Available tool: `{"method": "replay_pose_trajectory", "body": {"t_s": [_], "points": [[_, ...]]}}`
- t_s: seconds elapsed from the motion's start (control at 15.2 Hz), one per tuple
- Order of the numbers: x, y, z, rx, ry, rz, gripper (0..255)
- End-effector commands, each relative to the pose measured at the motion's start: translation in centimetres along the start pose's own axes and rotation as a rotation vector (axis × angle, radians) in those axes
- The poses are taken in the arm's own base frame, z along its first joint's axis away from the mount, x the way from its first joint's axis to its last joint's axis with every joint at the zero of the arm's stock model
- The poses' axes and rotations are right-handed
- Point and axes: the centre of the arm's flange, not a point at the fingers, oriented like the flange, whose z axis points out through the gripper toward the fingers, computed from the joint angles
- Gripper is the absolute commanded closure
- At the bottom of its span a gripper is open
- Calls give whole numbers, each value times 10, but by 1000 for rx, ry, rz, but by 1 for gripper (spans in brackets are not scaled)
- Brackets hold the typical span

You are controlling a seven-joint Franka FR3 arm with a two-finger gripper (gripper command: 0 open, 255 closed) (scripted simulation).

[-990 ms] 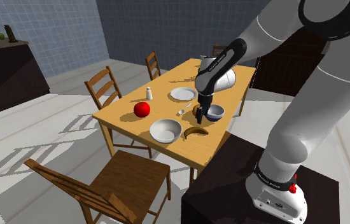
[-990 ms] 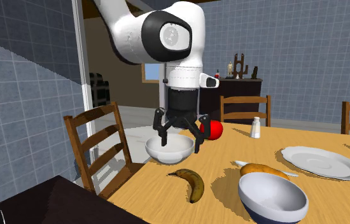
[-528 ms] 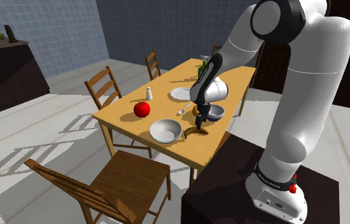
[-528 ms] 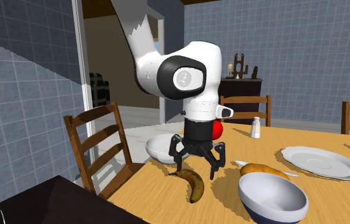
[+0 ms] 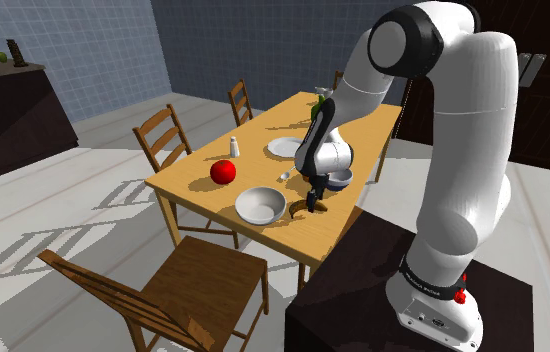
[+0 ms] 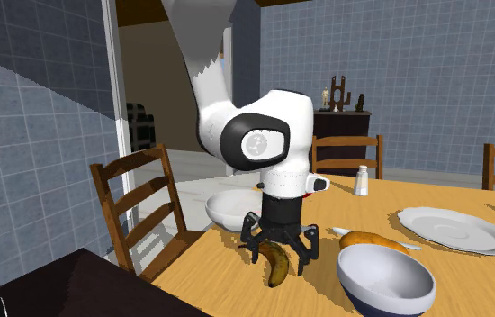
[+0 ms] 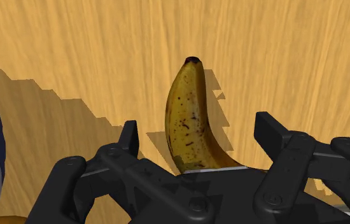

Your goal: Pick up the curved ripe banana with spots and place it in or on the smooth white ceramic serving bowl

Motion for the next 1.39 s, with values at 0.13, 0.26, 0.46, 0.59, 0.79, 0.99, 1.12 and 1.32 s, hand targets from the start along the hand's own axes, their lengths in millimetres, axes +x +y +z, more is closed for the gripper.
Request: {"method": "replay_pose_trajectory", "body": {"t_s": [0.13,0.26,0.46,0.59,0.79,0.99,1.12,1.32], "points": [[-1,0,4,0,0,0,0],[-1,0,4,0,0,0,0],[-1,0,4,0,0,0,255],[-1,0,4,0,0,0,255],[-1,0,4,0,0,0,255],[-1,0,4,0,0,0,255],[-1,0,-1,0,0,0,255],[-1,-1,-17,0,0,0,255]]}}
